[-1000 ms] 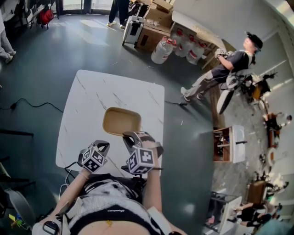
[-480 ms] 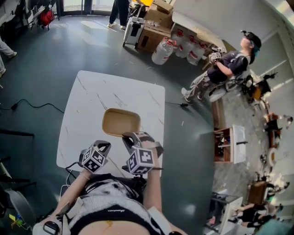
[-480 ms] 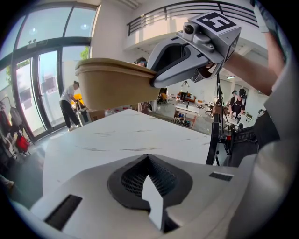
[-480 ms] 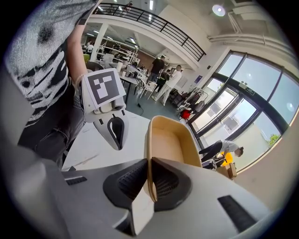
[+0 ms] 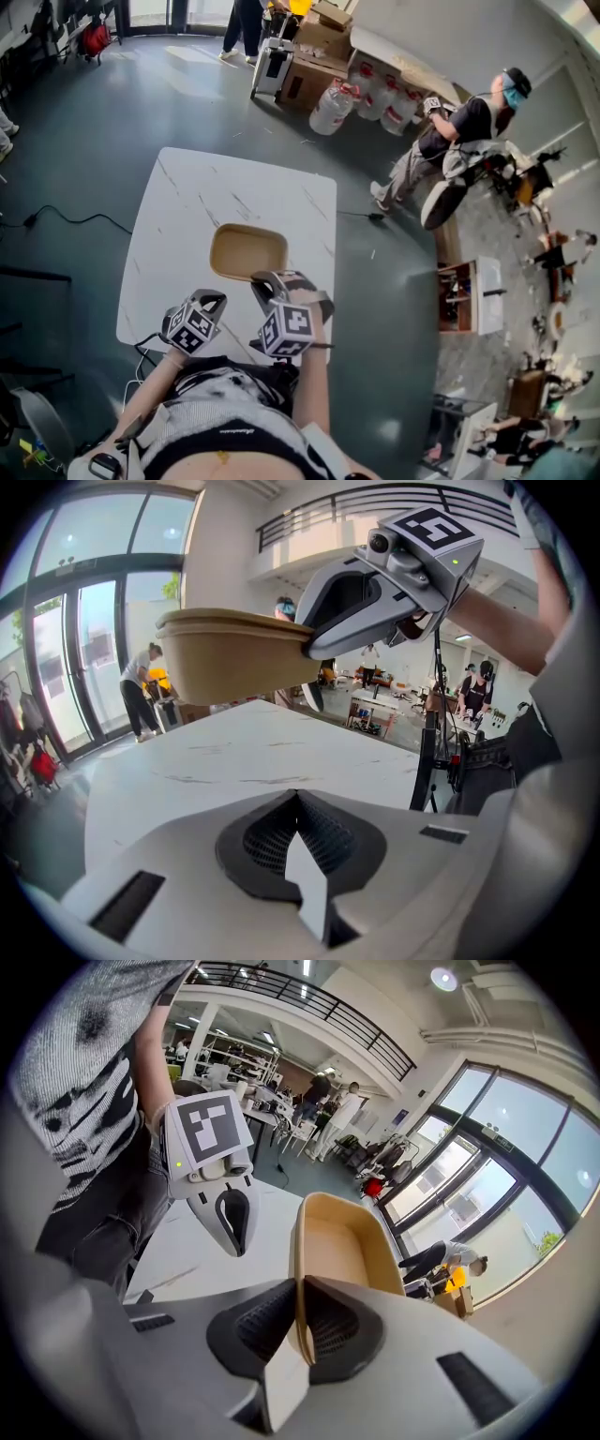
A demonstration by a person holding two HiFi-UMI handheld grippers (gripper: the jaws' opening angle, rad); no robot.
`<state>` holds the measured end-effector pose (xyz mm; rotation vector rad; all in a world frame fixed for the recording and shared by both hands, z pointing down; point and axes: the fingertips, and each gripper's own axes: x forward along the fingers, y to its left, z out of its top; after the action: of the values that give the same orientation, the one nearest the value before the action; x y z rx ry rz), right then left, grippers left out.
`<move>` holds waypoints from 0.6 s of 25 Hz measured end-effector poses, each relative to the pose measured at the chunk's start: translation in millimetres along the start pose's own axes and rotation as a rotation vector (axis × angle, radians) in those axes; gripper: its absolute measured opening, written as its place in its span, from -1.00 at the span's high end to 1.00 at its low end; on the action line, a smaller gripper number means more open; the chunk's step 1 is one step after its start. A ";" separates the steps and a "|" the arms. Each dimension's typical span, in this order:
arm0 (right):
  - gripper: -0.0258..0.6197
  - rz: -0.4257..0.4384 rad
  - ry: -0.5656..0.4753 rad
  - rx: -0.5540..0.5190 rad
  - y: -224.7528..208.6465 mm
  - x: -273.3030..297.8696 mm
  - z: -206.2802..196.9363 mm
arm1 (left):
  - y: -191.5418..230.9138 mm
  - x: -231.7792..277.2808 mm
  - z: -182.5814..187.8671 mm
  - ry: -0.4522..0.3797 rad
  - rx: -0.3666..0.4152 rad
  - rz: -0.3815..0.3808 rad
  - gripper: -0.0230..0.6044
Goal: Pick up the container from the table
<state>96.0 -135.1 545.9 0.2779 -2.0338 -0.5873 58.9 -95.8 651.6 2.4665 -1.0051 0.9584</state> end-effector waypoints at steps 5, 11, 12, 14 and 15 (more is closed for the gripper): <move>0.82 0.003 -0.002 0.003 0.0 -0.6 0.7 | 0.5 -1.1 2.2 -0.004 -0.001 0.000 0.93; 0.82 0.011 -0.006 0.001 4.7 -1.2 0.8 | -0.9 -1.5 3.2 -0.012 -0.004 0.004 0.93; 0.82 0.012 -0.006 0.000 4.7 -1.0 1.0 | -1.0 -1.7 3.3 -0.012 -0.004 0.003 0.93; 0.82 0.015 -0.004 -0.002 4.8 -0.5 0.8 | -1.8 -1.6 3.2 -0.009 -0.003 -0.001 0.93; 0.82 0.016 -0.002 -0.002 4.8 -0.4 0.5 | -2.1 -1.6 3.4 -0.008 -0.002 -0.003 0.93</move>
<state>96.0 -130.6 547.8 0.2596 -2.0360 -0.5795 61.1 -95.3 648.0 2.4715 -1.0040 0.9466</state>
